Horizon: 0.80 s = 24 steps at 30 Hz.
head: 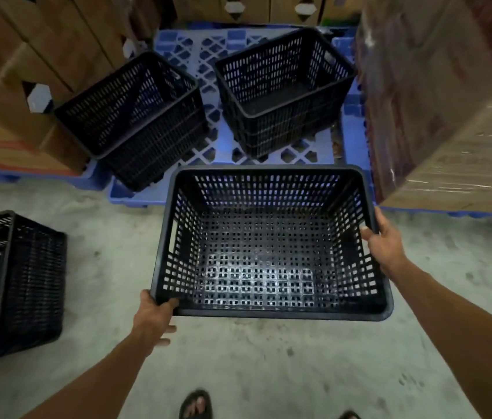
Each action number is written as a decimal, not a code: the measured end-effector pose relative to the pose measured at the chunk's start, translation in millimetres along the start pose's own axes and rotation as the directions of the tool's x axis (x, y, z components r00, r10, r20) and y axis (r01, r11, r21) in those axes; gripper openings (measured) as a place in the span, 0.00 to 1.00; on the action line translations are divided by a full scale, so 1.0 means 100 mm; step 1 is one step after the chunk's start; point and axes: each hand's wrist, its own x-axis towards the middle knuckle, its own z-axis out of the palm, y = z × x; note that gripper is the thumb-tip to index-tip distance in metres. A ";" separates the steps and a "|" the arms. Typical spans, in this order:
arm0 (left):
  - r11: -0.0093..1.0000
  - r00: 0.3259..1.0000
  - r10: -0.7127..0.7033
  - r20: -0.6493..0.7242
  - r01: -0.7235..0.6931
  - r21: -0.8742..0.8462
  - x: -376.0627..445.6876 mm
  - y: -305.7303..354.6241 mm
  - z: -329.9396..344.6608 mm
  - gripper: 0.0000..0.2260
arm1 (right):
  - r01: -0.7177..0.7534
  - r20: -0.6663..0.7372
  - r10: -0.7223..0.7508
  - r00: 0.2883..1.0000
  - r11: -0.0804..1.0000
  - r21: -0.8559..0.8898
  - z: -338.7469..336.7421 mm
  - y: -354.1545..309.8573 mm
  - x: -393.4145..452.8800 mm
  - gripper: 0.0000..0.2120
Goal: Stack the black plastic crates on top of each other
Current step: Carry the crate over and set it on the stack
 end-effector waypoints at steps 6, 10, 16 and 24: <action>0.850 0.946 0.309 -0.097 -0.229 0.474 -0.01 0.09 0.08 0.46 | 0.012 0.048 0.013 0.999 0.873 -0.487 -0.09 0.00 -0.49 0.37; 0.731 0.925 0.380 -0.014 -0.291 0.617 0.14 0.09 0.20 0.52 | -0.016 0.037 0.046 0.998 0.814 -0.581 -0.03 0.00 -0.67 0.34; 0.701 0.966 0.259 -0.020 -0.174 0.691 0.23 0.15 0.20 0.53 | -0.103 0.058 0.194 0.979 0.726 -0.680 -0.06 -0.08 -0.62 0.38; 0.666 0.934 0.357 0.027 -0.275 0.693 0.25 0.14 0.13 0.54 | -0.046 0.205 0.225 0.953 0.770 -0.636 -0.21 -0.06 -0.58 0.44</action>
